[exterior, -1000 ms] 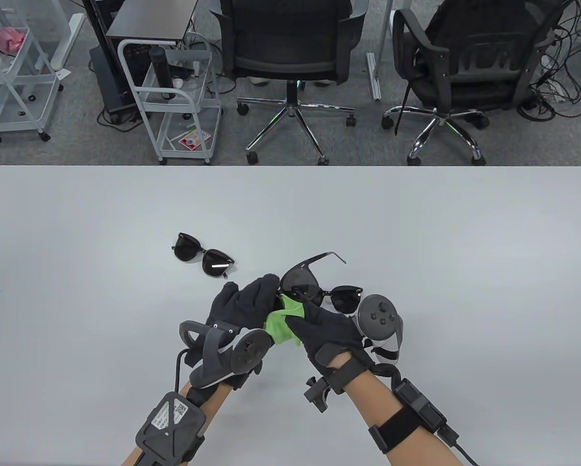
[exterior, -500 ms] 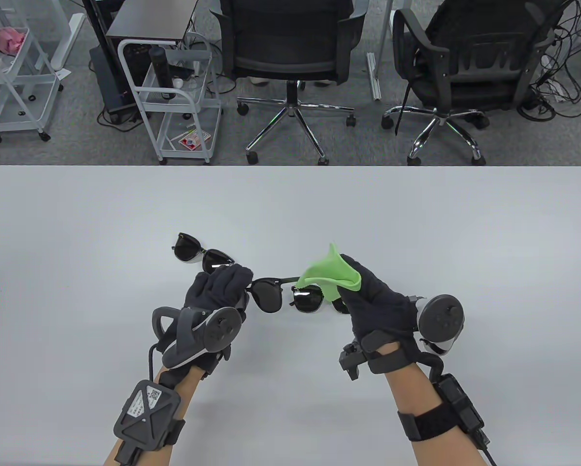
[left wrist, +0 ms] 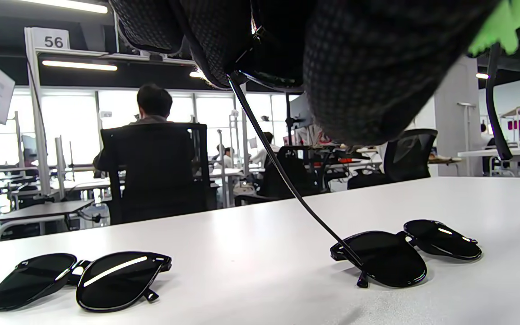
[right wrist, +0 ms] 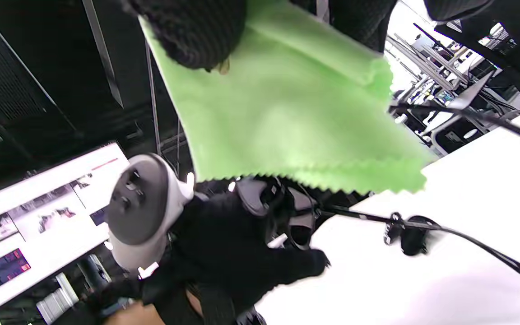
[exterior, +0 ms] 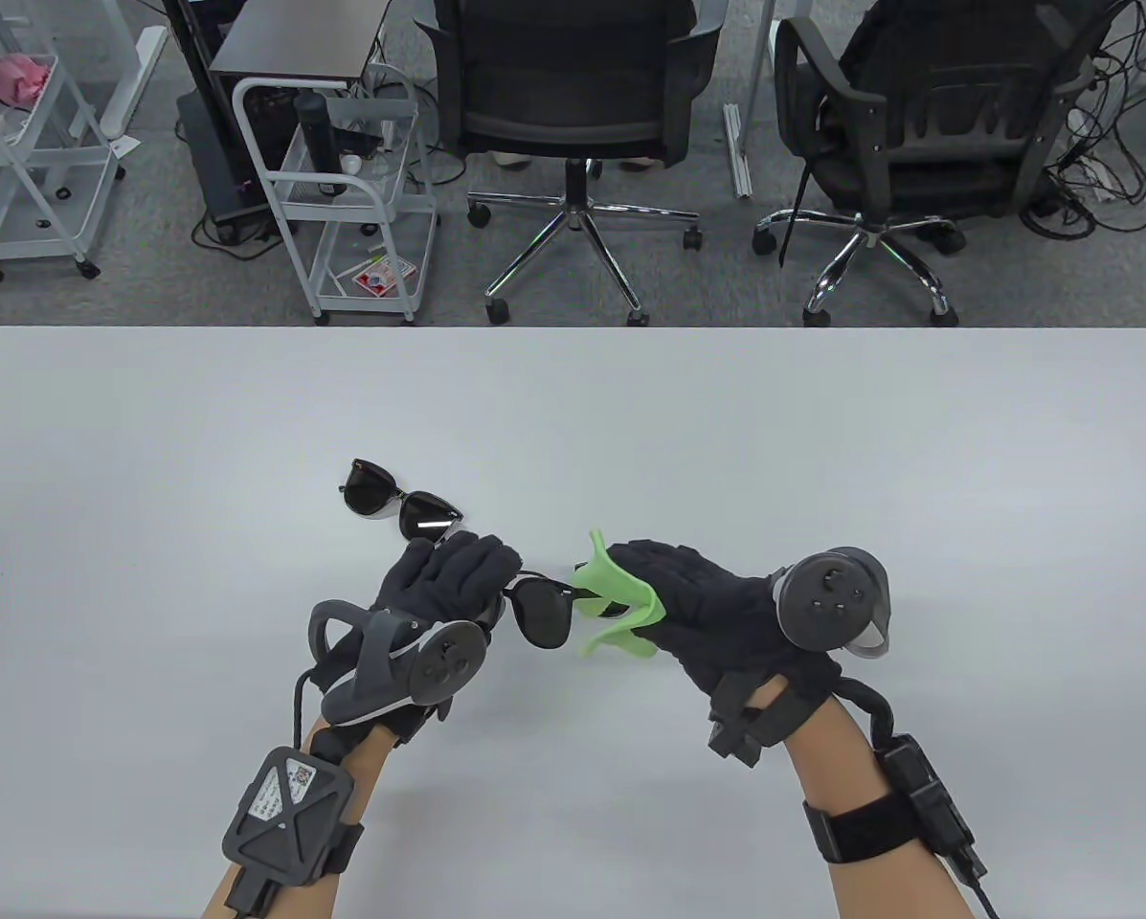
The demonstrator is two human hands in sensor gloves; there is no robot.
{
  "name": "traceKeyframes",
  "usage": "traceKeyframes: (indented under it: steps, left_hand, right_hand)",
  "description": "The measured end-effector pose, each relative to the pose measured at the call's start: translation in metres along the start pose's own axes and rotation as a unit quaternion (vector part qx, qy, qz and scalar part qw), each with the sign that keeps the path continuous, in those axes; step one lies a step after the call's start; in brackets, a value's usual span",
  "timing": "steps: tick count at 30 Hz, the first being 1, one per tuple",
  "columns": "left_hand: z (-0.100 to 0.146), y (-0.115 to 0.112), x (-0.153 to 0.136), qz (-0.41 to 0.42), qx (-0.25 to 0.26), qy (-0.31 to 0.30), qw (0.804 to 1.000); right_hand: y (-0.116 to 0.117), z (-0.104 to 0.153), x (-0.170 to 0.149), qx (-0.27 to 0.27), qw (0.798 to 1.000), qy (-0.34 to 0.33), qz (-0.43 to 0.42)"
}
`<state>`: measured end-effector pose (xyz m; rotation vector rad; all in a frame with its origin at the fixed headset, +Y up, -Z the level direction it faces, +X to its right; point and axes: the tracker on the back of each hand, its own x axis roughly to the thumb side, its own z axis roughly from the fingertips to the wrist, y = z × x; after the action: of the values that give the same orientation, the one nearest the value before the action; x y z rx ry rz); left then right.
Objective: Dust sunglasses
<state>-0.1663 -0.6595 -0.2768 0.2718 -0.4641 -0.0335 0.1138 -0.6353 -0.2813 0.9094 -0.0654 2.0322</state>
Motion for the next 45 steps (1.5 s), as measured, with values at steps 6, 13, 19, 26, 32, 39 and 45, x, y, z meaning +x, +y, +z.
traceKeyframes:
  steps: [6,13,19,26,32,39,45]
  left_hand:
    - [0.001,0.004,0.018,-0.050,0.020,-0.038,0.998]
    - [0.002,0.005,0.027,-0.076,0.049,-0.035,0.995]
    - [0.007,0.018,0.060,-0.029,0.068,-0.094,0.993]
    - [0.003,0.023,0.063,-0.111,0.125,-0.084,0.982]
    - [0.002,0.023,0.045,-0.077,0.117,-0.055,0.989]
    - [0.004,0.018,0.020,-0.048,0.098,-0.020,0.994]
    - [0.004,0.016,0.020,-0.040,0.093,-0.021,0.995]
  right_hand:
    - [0.015,-0.005,0.002,0.019,1.000,-0.002,0.009]
    - [0.025,-0.007,0.001,0.046,0.999,-0.004,0.027]
    - [0.032,-0.008,0.014,0.013,0.991,-0.023,0.134]
    - [0.035,-0.012,0.017,0.006,0.989,-0.005,0.146]
    - [0.022,-0.011,0.001,0.007,0.988,0.026,0.152]
    - [0.000,0.004,-0.030,0.002,0.990,0.081,0.119]
    - [0.001,0.007,-0.044,0.008,0.993,0.101,0.056]
